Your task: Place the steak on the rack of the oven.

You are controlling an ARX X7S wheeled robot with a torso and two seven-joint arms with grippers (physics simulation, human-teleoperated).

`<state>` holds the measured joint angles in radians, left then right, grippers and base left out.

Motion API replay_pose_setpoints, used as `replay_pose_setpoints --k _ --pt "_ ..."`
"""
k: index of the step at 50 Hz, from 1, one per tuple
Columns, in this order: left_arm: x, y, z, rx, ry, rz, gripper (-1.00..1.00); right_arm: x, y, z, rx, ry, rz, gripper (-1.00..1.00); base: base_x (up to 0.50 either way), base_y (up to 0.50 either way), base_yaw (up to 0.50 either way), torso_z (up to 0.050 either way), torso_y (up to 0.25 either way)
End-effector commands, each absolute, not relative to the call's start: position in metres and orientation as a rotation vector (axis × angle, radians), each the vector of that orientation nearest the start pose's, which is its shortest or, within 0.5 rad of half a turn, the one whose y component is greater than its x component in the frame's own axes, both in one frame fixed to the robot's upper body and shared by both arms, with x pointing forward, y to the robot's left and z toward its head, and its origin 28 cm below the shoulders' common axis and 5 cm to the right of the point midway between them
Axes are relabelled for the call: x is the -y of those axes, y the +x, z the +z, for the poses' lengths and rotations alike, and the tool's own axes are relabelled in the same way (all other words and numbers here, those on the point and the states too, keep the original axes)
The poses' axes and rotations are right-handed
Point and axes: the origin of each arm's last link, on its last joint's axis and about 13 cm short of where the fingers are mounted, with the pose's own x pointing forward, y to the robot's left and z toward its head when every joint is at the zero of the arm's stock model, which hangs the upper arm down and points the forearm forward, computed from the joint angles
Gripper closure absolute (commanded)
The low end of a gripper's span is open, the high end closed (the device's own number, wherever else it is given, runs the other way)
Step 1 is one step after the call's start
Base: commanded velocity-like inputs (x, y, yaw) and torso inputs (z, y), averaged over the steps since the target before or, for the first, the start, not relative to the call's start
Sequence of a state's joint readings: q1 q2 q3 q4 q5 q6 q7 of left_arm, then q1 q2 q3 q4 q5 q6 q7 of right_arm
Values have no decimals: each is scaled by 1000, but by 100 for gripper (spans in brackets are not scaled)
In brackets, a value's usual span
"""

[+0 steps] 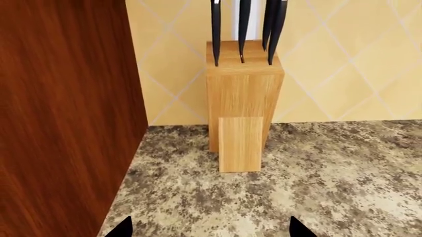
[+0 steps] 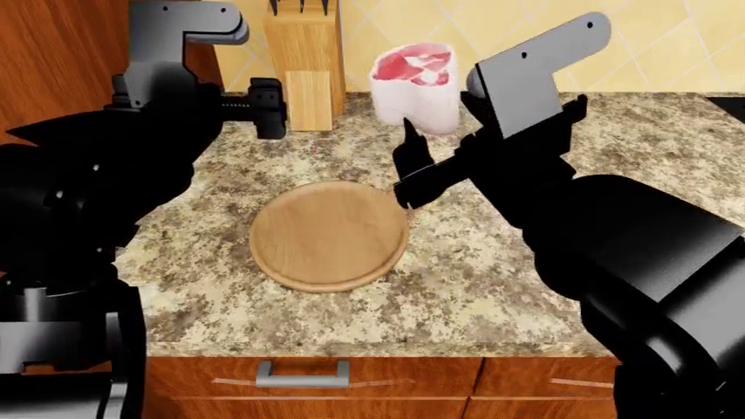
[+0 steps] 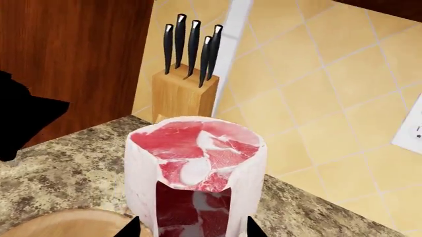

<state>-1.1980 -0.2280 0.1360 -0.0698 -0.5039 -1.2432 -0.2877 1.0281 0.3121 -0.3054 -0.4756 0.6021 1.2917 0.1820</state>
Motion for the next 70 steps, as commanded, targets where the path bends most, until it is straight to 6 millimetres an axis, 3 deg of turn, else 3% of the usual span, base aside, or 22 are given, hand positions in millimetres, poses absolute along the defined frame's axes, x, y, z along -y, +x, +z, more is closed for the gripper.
replay_pose_setpoints --k 1,31,70 --pt "-227 342 293 -143 16 -1 -100 100 279 283 86 -278 248 100 0 0 0 0 0" --pt "-221 337 294 -128 35 -41 -100 128 284 291 87 -230 57 100 0 0 0 0 0" --pt "-224 334 292 -120 29 -30 -100 144 280 293 93 -182 -50 100 0 0 0 0 0"
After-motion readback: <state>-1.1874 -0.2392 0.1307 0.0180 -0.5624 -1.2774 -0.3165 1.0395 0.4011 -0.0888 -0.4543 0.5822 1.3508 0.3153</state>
